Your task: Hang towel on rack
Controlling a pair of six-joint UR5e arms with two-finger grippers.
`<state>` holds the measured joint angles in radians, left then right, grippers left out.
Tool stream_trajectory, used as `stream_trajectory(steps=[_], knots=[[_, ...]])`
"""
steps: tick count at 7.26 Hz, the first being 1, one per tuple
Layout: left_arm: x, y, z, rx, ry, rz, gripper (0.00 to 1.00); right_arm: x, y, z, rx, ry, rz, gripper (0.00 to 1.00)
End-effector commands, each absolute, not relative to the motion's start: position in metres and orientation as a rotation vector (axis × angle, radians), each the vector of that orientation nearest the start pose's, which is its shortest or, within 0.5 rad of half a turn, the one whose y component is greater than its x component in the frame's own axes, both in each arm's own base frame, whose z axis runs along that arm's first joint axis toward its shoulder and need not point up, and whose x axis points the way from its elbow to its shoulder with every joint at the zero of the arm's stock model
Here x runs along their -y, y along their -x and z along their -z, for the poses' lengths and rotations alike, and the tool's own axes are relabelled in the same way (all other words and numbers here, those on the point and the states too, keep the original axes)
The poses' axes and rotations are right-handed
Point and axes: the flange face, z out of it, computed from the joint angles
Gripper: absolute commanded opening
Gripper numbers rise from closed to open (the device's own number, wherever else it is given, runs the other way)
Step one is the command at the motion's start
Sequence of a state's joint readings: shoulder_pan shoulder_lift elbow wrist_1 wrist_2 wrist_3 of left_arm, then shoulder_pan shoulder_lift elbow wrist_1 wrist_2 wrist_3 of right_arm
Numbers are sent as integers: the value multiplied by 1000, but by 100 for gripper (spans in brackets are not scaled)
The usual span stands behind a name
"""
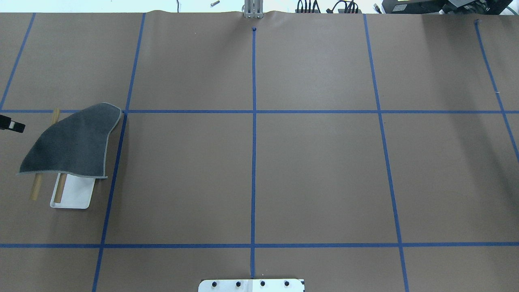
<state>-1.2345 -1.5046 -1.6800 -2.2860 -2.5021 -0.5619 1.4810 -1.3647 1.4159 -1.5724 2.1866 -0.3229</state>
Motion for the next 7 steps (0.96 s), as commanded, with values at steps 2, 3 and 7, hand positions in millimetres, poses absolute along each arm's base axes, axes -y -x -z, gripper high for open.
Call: stream_trajectory(steps=[2, 3, 7], knots=[[484, -51, -563, -989, -335, -107, 97, 548, -41, -678, 617, -55, 365, 100], [491, -27, -578, -853, -375, -152, 97, 547, -43, -679, 620, -52, 358, 100], [504, 54, -615, -615, -122, -268, 98, 549, -44, -676, 620, -55, 350, 100]])
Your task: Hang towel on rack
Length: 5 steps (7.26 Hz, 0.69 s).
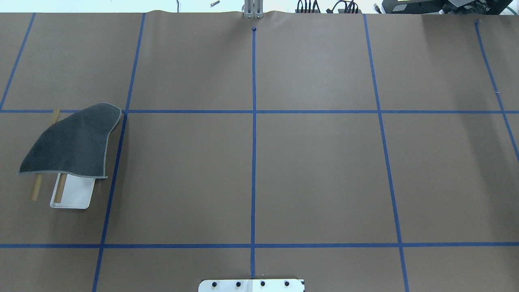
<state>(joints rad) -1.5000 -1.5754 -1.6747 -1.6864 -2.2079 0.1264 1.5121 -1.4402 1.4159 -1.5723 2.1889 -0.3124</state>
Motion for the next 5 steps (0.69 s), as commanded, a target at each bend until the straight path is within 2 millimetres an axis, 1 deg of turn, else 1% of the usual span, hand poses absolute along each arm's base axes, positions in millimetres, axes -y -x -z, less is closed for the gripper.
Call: stream_trajectory(steps=[1, 3, 5], knots=[[500, 53, -622, -629, -67, -247, 98, 548, -44, -677, 621, -54, 351, 100], [499, 55, -623, -634, -64, -239, 98, 550, -44, -676, 619, -56, 349, 100], [502, 56, -609, -622, -94, -247, 98, 550, -44, -676, 619, -56, 349, 100]])
